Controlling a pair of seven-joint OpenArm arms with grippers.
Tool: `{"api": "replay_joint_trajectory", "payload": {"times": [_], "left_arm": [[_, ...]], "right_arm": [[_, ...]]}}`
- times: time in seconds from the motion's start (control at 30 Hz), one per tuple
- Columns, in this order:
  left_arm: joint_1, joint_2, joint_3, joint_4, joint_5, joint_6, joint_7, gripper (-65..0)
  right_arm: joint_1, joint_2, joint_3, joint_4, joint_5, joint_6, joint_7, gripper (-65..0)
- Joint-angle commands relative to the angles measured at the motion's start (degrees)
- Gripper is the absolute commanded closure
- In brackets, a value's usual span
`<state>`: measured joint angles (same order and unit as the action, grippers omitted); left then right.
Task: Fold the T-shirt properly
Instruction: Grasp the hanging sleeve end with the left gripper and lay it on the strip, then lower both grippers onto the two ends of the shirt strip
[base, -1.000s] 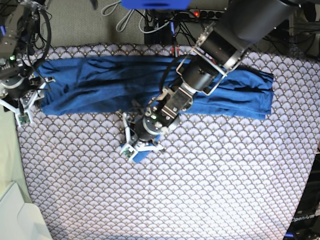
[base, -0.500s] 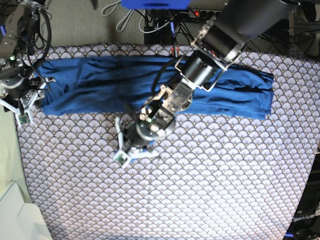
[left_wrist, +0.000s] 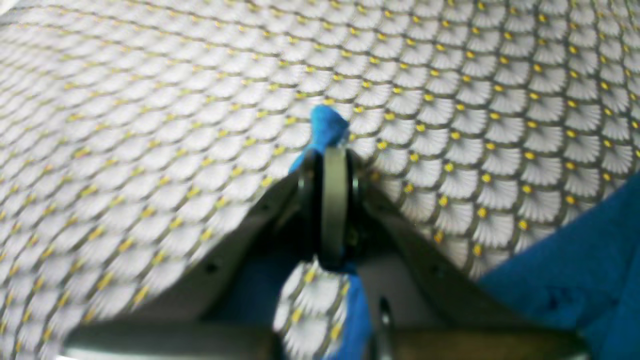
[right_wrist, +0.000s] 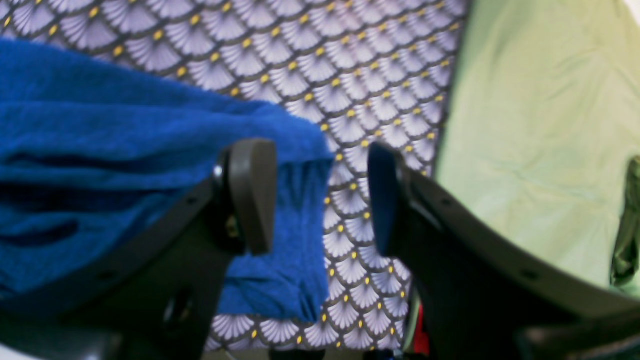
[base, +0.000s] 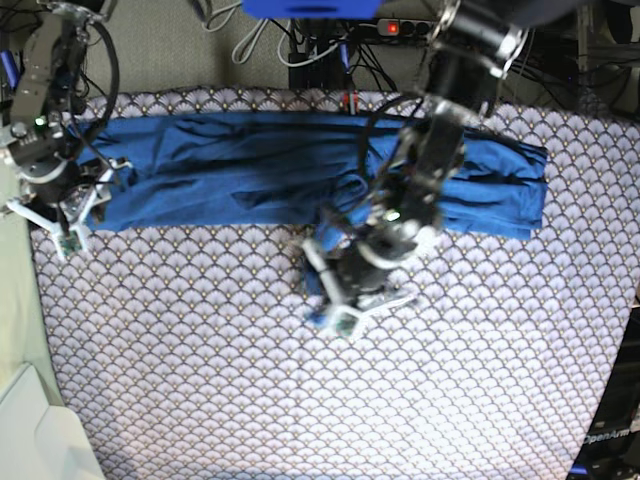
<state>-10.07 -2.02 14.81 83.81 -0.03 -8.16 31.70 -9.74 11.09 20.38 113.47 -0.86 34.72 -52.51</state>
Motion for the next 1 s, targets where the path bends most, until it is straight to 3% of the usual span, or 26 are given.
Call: {"api": "replay_joint_trajectory", "payload": {"times": [0.0,0.37,0.63,0.8,0.97], "left_arm": [[0.18,-1.27,-1.75,2.91,0.08,0.30,-0.71,-0.2],[15.91,-7.87,-18.02,22.61,0.08,0.12,4.21,-0.2],[25.05,-9.63,-26.46,25.60,-0.01,-0.23,3.68,-0.2],[27.25,-9.19,-32.26,25.60,-0.01,-8.50,4.12,-0.2],[28.22,-9.54,-37.18,24.89,-0.01,-12.72,4.21,-0.2]], "right_arm": [[0.81,0.64,-0.47,0.77,0.56,-0.04,1.30,-30.2],[3.01,-2.26,-4.95,0.07,0.56,-0.04,1.39,-30.2],[3.01,-2.61,-7.33,0.07,0.64,-0.04,1.39,-30.2],[3.01,-2.61,-8.03,0.07,0.64,-0.04,1.39,-30.2],[2.92,-3.05,-8.03,0.07,0.64,-0.04,1.39,-30.2]]}}
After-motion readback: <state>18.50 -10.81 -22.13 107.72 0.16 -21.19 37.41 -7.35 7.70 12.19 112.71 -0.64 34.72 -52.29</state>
